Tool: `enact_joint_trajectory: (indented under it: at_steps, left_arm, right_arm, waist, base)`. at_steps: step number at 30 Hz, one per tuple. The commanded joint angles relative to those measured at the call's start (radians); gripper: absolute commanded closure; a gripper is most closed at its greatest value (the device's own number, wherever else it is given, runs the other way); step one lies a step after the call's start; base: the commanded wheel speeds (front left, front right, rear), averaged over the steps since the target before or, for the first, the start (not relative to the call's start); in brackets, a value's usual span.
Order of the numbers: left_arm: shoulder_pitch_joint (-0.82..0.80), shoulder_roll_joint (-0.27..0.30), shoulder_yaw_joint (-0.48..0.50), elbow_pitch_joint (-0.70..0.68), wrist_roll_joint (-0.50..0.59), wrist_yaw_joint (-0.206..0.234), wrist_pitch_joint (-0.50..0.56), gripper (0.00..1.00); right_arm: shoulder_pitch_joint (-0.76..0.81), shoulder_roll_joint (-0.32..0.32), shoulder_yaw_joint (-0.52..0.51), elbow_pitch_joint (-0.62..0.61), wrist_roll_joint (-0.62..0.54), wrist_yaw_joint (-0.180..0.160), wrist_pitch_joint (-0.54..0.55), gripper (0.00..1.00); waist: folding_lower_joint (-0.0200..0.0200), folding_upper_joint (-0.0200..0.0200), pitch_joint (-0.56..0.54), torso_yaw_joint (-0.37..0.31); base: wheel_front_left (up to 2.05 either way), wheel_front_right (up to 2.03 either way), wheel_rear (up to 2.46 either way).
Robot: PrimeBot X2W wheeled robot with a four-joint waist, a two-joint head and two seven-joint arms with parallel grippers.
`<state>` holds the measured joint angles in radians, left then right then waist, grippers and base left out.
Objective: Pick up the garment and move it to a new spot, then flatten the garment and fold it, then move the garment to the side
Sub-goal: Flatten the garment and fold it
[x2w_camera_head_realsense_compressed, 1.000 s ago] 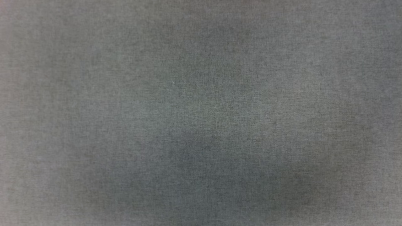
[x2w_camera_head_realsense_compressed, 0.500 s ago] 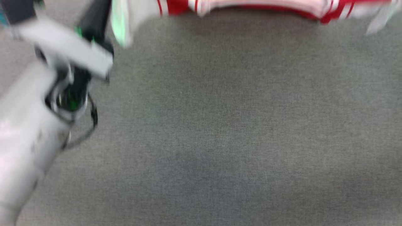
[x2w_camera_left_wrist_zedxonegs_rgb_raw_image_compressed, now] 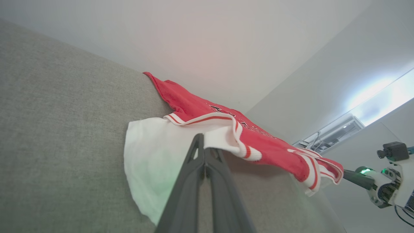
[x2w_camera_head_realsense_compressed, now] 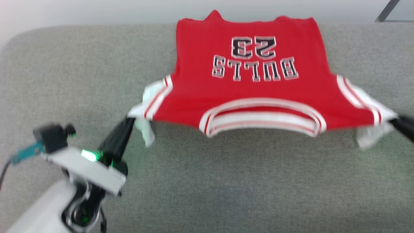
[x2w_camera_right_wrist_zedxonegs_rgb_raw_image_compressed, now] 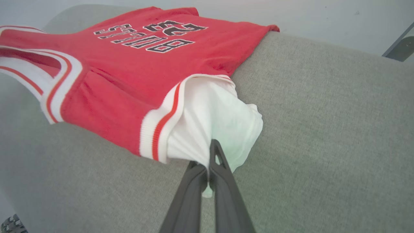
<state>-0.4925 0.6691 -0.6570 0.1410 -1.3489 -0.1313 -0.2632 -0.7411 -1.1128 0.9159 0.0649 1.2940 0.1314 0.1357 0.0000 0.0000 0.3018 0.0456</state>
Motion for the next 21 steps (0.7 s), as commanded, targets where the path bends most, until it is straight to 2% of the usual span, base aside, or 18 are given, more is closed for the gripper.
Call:
enact_joint_trajectory:
  at_steps: [1,9,14,21]
  left_arm:
    - [0.049,0.013,0.024,-0.026,0.010,0.002,-0.002,1.00]
    - [0.331,0.033,0.158,-0.202,0.066,0.024,-0.002,1.00]
    - [0.514,-0.001,0.283,-0.318,0.097,0.052,-0.002,1.00]
    - [0.725,-0.008,0.379,-0.469,0.149,0.098,-0.004,1.00]
  right_arm:
    - [0.044,-0.029,-0.014,-0.017,0.004,-0.001,0.008,1.00]
    - [0.269,-0.128,-0.089,-0.177,0.038,-0.001,0.020,1.00]
    - [0.397,-0.196,-0.147,-0.252,0.049,-0.002,-0.019,1.00]
    - [0.537,-0.262,-0.232,-0.335,0.070,-0.002,-0.053,1.00]
  waist:
    - [0.0000,0.0000,-0.023,-0.001]
    - [0.0000,0.0000,-0.054,-0.009]
    - [0.0000,0.0000,-0.060,-0.022]
    - [0.0000,0.0000,-0.069,-0.030]
  base:
    - [0.00,0.00,0.00]
    - [0.00,0.00,0.00]
    - [0.00,0.00,0.00]
    - [0.00,0.00,0.00]
